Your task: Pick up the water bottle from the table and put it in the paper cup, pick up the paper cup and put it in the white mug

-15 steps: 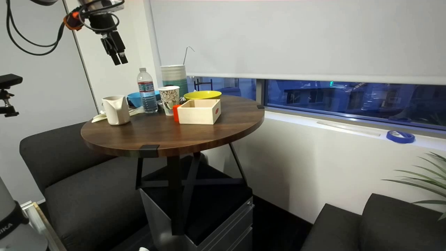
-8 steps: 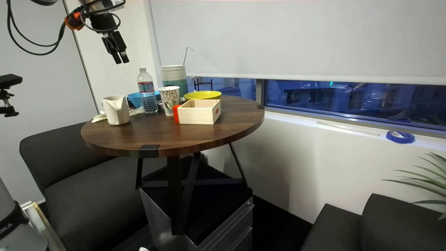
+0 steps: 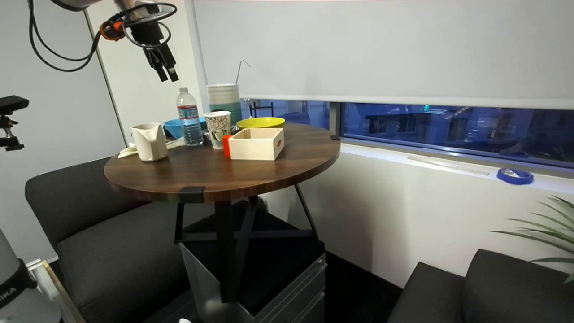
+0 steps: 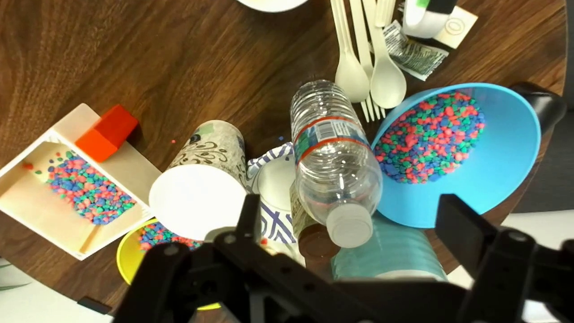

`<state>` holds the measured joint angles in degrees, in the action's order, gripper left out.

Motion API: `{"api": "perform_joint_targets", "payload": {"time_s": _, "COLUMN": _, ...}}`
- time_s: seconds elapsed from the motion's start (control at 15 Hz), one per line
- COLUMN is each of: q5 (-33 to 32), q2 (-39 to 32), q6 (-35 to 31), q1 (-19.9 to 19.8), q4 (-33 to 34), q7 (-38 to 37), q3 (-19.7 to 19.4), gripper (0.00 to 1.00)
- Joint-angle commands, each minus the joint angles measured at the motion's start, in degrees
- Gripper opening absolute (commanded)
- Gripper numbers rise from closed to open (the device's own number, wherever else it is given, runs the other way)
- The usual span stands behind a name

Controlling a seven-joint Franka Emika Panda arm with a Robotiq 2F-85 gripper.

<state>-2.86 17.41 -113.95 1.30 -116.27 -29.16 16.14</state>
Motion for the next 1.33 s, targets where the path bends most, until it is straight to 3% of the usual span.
{"api": "perform_joint_targets", "payload": {"time_s": 0.0, "q5": -0.3, "q2": -5.1, "q6": 1.3, "q1": 1.2, "q4": 5.0, "q7": 1.4, "q3": -1.4, "gripper": 0.88}}
{"api": "perform_joint_targets", "payload": {"time_s": 0.07, "q5": -0.1, "q2": -6.2, "q6": 2.1, "q1": 1.4, "q4": 6.1, "q7": 1.8, "q3": -1.6, "gripper": 0.81}}
{"api": "perform_joint_targets", "payload": {"time_s": 0.13, "q5": -0.2, "q2": -7.3, "q6": 2.5, "q1": 1.6, "q4": 7.0, "q7": 2.1, "q3": -1.8, "gripper": 0.86}}
{"api": "perform_joint_targets", "payload": {"time_s": 0.47, "q5": 0.1, "q2": -11.2, "q6": 5.2, "q1": 3.0, "q4": 10.5, "q7": 3.3, "q3": -2.7, "gripper": 0.81}}
{"api": "perform_joint_targets", "payload": {"time_s": 0.53, "q5": 0.0, "q2": -11.7, "q6": 5.7, "q1": 3.2, "q4": 10.9, "q7": 3.3, "q3": -2.9, "gripper": 0.75}}
{"api": "perform_joint_targets", "payload": {"time_s": 0.73, "q5": -0.2, "q2": -12.6, "q6": 6.9, "q1": 3.7, "q4": 12.2, "q7": 3.4, "q3": -3.4, "gripper": 0.41}}
{"api": "perform_joint_targets", "payload": {"time_s": 0.93, "q5": -0.5, "q2": -12.8, "q6": 7.6, "q1": 4.0, "q4": 12.9, "q7": 3.6, "q3": -3.9, "gripper": 0.2}}
{"api": "perform_joint_targets", "payload": {"time_s": 1.07, "q5": -0.5, "q2": -12.8, "q6": 8.0, "q1": 4.0, "q4": 13.0, "q7": 3.7, "q3": -4.2, "gripper": 0.09}}
{"api": "perform_joint_targets", "payload": {"time_s": 1.27, "q5": -0.6, "q2": -12.8, "q6": 8.5, "q1": 4.1, "q4": 12.9, "q7": 3.7, "q3": -4.4, "gripper": 0.08}}
